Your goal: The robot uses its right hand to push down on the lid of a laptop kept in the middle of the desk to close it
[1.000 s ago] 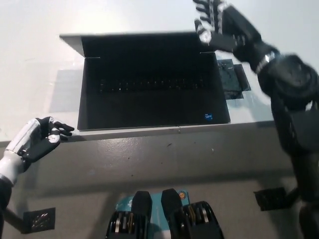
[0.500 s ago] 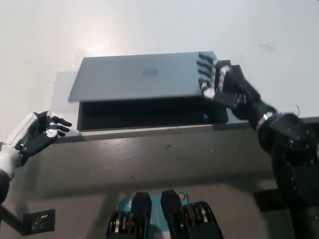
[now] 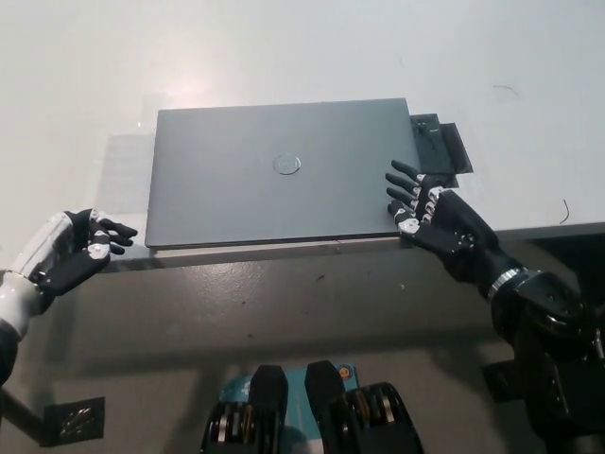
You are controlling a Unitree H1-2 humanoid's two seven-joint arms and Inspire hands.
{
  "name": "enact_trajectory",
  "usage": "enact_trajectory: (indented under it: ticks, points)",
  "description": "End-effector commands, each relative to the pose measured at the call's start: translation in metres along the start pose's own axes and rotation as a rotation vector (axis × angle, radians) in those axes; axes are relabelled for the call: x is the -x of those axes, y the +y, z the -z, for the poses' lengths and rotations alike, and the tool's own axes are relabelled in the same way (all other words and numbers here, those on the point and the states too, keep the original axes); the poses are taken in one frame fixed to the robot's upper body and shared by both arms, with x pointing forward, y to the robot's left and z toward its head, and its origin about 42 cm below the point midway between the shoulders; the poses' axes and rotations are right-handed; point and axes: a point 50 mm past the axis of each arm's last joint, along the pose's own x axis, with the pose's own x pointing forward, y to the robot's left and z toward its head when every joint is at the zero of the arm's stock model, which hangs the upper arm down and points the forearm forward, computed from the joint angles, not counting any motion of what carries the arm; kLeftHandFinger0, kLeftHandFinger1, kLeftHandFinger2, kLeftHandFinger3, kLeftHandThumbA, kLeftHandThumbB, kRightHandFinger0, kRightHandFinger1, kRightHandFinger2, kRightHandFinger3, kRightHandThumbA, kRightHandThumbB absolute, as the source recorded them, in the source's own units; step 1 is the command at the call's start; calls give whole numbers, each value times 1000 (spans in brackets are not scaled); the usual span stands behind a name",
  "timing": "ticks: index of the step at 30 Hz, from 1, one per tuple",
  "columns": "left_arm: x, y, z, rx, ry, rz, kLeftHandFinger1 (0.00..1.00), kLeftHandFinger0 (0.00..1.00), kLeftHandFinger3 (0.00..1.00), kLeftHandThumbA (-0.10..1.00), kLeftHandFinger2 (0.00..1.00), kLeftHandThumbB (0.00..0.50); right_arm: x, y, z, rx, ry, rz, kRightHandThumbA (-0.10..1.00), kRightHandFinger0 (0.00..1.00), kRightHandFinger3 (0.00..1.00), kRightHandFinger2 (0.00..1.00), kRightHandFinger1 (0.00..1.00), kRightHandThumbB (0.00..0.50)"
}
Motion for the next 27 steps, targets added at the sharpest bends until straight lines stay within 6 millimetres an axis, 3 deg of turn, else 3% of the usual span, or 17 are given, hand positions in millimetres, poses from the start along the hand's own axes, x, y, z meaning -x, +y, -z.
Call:
enact_trajectory:
  ticks: [1,7,12,15,20,22,24,27]
  points:
    - [-3,12,-16,-19,-68,-5,581,625,522,-38,566,153,7,-2,21,-62,29,24,123,1000,1000,1000,1000,151]
    - [-3,12,-13,-19,-73,-2,569,613,512,-15,556,153,10,0,39,-94,42,24,114,1000,1000,985,1000,133]
    - [1,11,-13,-11,-61,-4,568,608,520,-31,560,142,6,5,25,-98,16,-6,101,1000,1000,979,1000,151]
    - [4,10,-11,-26,-42,-15,608,664,521,-8,582,151,6,6,-6,-61,-35,-18,129,1000,1000,961,1000,165]
    - [6,11,-10,-31,-33,-12,565,615,514,34,551,163,24,-4,-69,-13,-207,-77,94,1000,1000,992,1000,108]
    - [7,11,-9,-21,-25,-15,573,623,515,16,553,159,38,-9,-91,-1,-239,-57,161,1000,1000,954,1000,184]
    - [7,11,-9,-15,-26,-17,595,660,515,23,569,164,54,-19,-102,1,-294,-38,149,1000,1000,940,1000,193]
    - [8,11,-6,-7,-46,-19,547,609,501,-12,526,157,77,-34,-109,33,-322,-11,135,1000,1000,933,1000,172]
